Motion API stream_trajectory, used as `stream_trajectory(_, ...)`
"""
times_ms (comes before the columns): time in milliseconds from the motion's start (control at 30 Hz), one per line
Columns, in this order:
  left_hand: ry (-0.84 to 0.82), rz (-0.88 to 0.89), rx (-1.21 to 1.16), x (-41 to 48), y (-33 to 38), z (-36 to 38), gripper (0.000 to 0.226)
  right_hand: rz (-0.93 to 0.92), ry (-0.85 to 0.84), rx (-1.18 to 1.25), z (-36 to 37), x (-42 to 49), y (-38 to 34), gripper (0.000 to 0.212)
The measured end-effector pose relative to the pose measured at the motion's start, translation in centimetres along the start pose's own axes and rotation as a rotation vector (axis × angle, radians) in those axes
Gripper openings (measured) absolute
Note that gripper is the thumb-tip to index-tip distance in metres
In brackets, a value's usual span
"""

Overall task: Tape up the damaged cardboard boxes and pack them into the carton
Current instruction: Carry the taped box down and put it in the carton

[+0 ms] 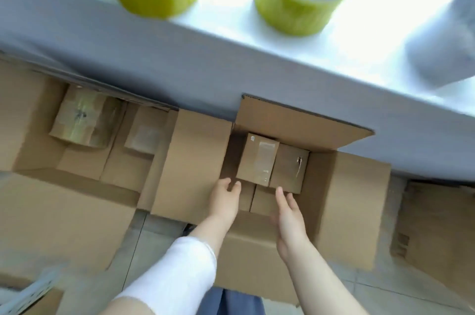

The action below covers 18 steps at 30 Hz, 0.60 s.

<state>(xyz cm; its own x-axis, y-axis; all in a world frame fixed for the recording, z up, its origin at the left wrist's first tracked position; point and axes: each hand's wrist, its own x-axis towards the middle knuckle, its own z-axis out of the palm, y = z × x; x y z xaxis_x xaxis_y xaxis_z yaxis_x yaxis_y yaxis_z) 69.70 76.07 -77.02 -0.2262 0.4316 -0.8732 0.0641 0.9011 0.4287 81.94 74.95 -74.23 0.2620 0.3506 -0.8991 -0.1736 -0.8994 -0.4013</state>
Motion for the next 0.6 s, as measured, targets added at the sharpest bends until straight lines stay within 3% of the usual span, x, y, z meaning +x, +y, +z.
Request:
stream_trajectory(367, 0.068, 0.177, -0.106, -26.5, 1.9, -10.1, 0.028, -0.151, -0.279, -0.115, -2.7, -26.9, -2.3, 0.046)
stream_trajectory(433, 0.125, 0.188, -0.206, -29.7, 0.0, -11.5, 0.027, -0.169, -0.339, -0.159, -3.0, -30.1, -1.2, 0.048)
stream_trajectory(600, 0.25, 0.021, -0.585, -39.7, -8.5, -14.2, 0.03, -0.203, -0.451, -0.351, -4.6, -38.4, 3.0, 0.043)
